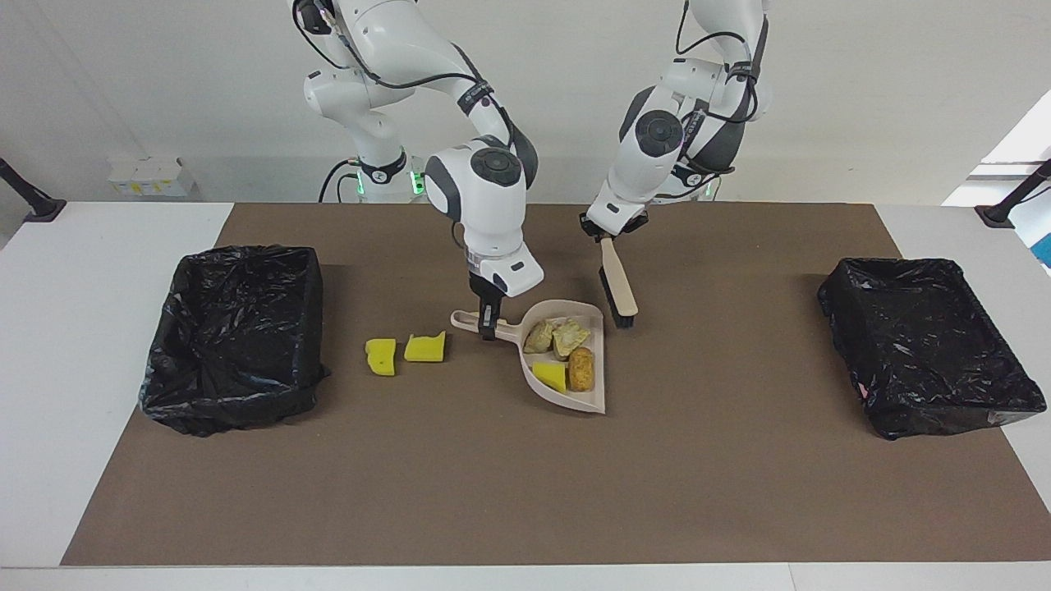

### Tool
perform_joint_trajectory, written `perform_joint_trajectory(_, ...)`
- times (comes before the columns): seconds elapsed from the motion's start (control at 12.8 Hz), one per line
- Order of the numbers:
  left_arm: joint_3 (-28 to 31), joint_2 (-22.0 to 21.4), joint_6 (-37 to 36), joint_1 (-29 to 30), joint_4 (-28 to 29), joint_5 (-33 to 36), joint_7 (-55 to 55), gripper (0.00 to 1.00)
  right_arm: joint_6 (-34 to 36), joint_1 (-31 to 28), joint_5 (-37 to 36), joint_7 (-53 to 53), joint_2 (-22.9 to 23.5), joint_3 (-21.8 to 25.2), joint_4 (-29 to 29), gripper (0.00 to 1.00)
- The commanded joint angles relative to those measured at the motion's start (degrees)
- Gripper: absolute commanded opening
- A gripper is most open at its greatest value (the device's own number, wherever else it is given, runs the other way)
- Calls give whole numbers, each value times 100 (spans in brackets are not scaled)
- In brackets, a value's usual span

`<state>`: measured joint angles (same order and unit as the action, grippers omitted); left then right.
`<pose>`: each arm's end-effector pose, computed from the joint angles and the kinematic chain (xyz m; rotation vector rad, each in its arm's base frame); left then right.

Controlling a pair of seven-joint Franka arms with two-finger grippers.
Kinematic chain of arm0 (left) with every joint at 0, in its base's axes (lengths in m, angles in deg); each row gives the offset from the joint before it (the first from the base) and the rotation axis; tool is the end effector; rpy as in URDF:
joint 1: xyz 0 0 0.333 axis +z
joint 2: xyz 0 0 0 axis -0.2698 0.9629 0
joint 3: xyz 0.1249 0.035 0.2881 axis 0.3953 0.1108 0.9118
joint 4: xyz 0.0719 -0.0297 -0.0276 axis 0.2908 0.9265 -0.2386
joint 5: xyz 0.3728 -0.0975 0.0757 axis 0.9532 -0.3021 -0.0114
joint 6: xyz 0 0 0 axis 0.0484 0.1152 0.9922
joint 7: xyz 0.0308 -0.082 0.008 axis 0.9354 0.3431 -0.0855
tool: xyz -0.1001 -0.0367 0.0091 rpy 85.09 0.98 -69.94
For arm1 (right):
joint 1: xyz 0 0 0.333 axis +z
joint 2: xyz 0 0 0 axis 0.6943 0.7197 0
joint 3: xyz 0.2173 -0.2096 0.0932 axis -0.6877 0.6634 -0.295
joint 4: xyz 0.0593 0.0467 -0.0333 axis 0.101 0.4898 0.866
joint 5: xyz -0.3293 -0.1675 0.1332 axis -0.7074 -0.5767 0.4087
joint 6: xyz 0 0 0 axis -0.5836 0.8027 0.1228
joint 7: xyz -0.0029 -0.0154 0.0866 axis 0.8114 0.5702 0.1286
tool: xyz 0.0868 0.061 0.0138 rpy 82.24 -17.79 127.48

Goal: Sweep and dump trash in bin
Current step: 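Carry the dustpan with the right gripper over the farther-side black bin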

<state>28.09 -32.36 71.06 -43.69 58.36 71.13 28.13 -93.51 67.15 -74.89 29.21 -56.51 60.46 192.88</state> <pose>0.3768 -0.2884 0.4095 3.0851 0.1144 -0.4178 0.5704 0.2880 0.3936 2.2288 1.9861 0.0925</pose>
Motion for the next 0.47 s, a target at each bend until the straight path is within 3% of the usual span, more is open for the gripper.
perform_joint_trajectory(0.0,-46,-592,-70,-104,510,140,359,0,546,-330,301,-670,-288,-29,-152,0)
perform_joint_trajectory(0.16,-133,-935,9,-516,975,140,518,0,1090,-743,417,-1504,-394,-20,-389,0)
perform_joint_trajectory(0.39,-169,-911,754,-1377,1477,140,1500,0,1610,-1454,513,-2753,-456,-11,-662,0)
